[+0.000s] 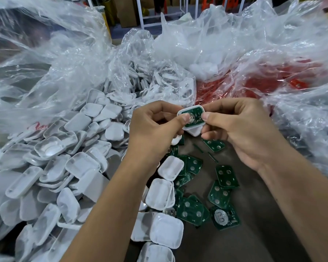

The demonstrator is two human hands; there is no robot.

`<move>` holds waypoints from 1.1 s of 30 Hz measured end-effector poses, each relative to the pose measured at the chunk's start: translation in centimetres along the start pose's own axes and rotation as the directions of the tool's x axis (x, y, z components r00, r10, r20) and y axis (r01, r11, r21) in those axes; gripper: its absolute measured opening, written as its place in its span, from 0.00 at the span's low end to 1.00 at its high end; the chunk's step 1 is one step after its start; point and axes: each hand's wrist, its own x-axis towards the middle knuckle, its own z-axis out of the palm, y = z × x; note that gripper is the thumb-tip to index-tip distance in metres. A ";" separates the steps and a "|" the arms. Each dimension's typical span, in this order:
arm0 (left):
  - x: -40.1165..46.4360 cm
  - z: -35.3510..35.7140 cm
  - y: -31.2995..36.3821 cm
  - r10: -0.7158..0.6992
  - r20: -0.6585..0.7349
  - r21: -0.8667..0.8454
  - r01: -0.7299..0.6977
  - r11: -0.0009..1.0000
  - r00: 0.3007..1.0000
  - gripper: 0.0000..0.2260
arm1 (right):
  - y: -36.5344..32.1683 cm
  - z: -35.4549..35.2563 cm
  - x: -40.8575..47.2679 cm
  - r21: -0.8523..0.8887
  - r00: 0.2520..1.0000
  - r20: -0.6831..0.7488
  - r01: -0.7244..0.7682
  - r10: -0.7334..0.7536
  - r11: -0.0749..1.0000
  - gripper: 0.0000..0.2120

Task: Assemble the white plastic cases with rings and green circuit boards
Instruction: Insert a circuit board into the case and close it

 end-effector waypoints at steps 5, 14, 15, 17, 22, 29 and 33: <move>-0.2 0.3 0.1 -0.017 -0.014 -0.027 0.017 0.999 1.000 0.04 | 0.4 0.4 0.0 -0.048 0.996 -0.060 0.068 -0.071 0.997 0.05; -0.6 1.1 0.2 -0.086 0.023 -0.086 0.088 0.992 0.996 0.04 | 0.5 0.5 -0.1 0.000 0.990 -0.096 0.103 -0.102 0.995 0.04; -0.7 1.3 0.2 -0.099 0.024 -0.111 0.101 0.989 0.995 0.04 | 0.5 0.6 0.0 0.011 0.990 -0.098 0.099 -0.098 0.995 0.04; -0.9 1.5 0.3 -0.106 0.002 -0.156 0.105 0.982 0.994 0.04 | 0.5 0.7 -0.1 0.025 0.991 -0.101 0.089 -0.086 0.996 0.03; -1.0 1.3 0.2 -0.043 -0.138 -0.146 0.023 0.989 0.989 0.09 | 0.5 0.7 -0.1 0.004 0.999 -0.038 0.013 -0.013 1.000 0.03; -0.2 -0.2 0.6 -0.152 -0.013 0.003 0.152 0.988 0.988 0.05 | 0.7 0.0 -0.2 -0.234 0.990 0.099 -0.073 0.098 0.969 0.08; -0.2 -0.9 1.0 -0.207 0.118 0.065 0.200 0.978 0.971 0.06 | 0.7 0.0 -0.1 -0.255 0.993 0.108 -0.019 0.048 0.967 0.06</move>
